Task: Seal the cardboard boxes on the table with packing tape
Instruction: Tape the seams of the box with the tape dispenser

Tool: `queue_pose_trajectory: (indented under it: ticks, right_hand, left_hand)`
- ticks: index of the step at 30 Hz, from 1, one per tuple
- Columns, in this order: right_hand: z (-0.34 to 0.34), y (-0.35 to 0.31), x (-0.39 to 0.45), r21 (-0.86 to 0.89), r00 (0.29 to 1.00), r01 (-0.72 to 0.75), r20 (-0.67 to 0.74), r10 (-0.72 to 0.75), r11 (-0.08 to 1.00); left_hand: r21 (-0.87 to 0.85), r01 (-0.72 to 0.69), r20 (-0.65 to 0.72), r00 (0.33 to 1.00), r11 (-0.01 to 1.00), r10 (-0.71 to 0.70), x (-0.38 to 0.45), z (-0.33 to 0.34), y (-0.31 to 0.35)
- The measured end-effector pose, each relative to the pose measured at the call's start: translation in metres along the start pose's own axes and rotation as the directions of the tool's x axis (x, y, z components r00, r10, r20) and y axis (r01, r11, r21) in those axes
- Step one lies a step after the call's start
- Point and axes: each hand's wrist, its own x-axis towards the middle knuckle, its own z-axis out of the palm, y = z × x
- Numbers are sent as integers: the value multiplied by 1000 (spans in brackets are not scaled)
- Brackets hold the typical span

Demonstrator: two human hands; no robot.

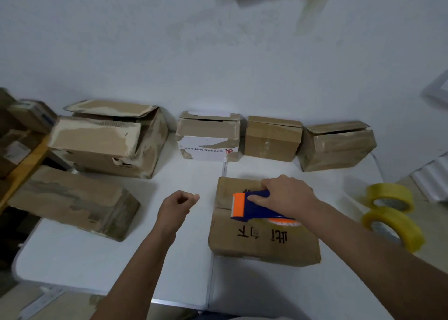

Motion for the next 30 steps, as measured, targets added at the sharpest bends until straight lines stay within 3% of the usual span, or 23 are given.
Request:
queue_pose_trajectory:
  ticks: [14,20,30]
  right_hand:
    - [2,-19,15,-104,994,-98,42,103,990]
    - [4,-32,22,-206,987,-122,81,141,971]
    - [7,-33,27,-224,983,-148,72,168,963]
  left_hand:
    - [-138,23,-2,1000,990,-24,17,5,-26]
    - [-172,112,22,994,979,-110,26,13,-46]
    - [-174,243,207,956,954,-206,21,64,-70]
